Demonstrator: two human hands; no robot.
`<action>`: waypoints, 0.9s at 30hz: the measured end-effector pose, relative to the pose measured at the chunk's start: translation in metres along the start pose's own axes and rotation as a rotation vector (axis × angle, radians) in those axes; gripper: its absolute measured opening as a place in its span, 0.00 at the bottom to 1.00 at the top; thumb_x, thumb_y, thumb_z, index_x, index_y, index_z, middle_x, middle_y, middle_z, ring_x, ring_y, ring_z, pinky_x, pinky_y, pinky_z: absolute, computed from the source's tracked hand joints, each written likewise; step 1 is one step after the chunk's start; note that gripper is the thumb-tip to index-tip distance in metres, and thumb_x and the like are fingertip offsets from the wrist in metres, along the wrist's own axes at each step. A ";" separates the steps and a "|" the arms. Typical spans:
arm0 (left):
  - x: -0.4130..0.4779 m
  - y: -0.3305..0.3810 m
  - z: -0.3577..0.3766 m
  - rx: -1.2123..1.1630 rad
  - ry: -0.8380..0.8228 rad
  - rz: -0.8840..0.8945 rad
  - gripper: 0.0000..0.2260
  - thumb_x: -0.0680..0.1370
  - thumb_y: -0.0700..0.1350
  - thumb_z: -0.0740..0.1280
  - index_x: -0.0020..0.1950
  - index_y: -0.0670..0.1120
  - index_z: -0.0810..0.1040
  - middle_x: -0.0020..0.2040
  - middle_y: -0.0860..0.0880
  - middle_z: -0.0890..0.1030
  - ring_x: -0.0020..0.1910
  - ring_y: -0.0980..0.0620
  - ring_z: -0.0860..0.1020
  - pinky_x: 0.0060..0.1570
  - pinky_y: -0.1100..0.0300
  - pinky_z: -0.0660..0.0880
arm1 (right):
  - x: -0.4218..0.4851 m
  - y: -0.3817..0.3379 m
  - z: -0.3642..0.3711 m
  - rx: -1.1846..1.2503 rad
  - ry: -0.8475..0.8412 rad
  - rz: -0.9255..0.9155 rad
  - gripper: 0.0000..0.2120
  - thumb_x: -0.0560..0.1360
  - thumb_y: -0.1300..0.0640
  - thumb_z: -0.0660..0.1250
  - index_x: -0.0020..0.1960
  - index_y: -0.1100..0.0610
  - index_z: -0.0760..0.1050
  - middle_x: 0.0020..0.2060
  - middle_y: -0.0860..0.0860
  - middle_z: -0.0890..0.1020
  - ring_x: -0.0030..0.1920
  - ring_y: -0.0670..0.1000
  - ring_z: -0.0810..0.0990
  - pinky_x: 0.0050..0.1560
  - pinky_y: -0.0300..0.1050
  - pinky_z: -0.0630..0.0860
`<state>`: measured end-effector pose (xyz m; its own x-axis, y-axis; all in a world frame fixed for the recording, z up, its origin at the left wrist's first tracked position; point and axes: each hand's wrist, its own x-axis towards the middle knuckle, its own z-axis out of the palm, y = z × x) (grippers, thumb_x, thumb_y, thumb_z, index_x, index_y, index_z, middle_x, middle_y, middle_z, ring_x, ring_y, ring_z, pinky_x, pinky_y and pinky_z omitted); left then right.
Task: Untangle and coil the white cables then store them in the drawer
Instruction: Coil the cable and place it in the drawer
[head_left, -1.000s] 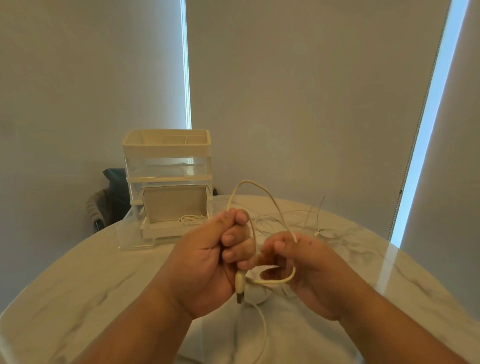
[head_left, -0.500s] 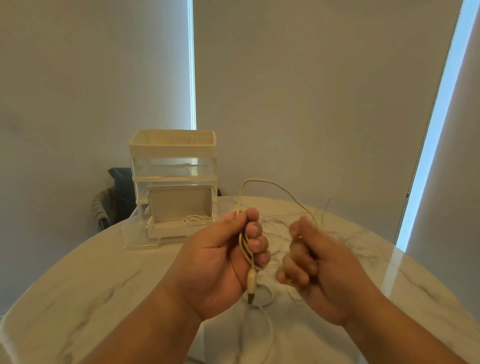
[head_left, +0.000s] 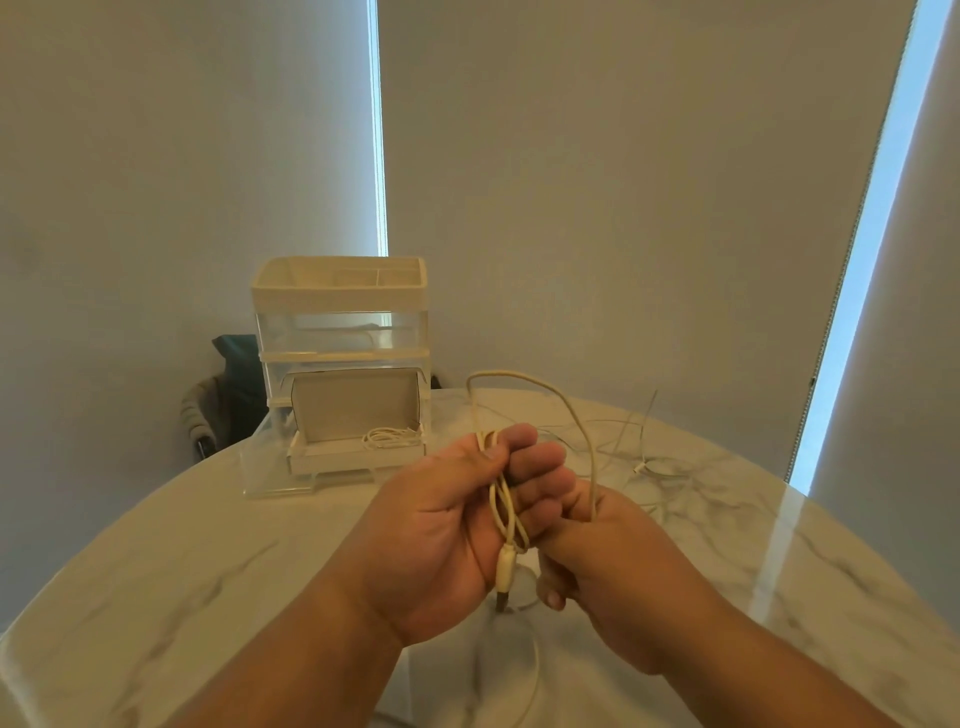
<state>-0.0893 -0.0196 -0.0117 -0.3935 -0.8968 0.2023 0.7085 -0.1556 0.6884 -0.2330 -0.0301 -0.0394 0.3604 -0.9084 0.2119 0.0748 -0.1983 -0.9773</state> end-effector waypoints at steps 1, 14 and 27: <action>0.000 -0.001 0.000 0.006 -0.001 0.006 0.12 0.75 0.39 0.60 0.52 0.36 0.79 0.44 0.37 0.83 0.41 0.43 0.85 0.40 0.55 0.82 | 0.001 0.001 0.000 0.036 0.006 0.003 0.14 0.64 0.64 0.62 0.28 0.48 0.78 0.22 0.45 0.73 0.22 0.47 0.64 0.31 0.46 0.64; 0.008 -0.001 -0.005 0.212 0.229 0.123 0.10 0.82 0.38 0.55 0.54 0.40 0.76 0.41 0.42 0.83 0.40 0.46 0.83 0.42 0.56 0.82 | -0.004 0.004 0.003 -0.077 0.242 -0.002 0.12 0.68 0.43 0.75 0.45 0.48 0.77 0.37 0.48 0.79 0.25 0.44 0.70 0.29 0.42 0.69; 0.008 -0.004 -0.003 0.195 0.379 0.197 0.15 0.84 0.44 0.55 0.56 0.37 0.77 0.45 0.38 0.85 0.43 0.44 0.86 0.45 0.52 0.79 | -0.006 -0.003 0.006 -0.650 0.185 -0.013 0.11 0.70 0.52 0.75 0.34 0.52 0.76 0.31 0.45 0.80 0.30 0.42 0.74 0.32 0.35 0.72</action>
<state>-0.0936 -0.0273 -0.0146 0.0051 -0.9951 0.0989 0.6111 0.0814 0.7874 -0.2294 -0.0219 -0.0376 0.1935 -0.9412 0.2770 -0.5176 -0.3378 -0.7861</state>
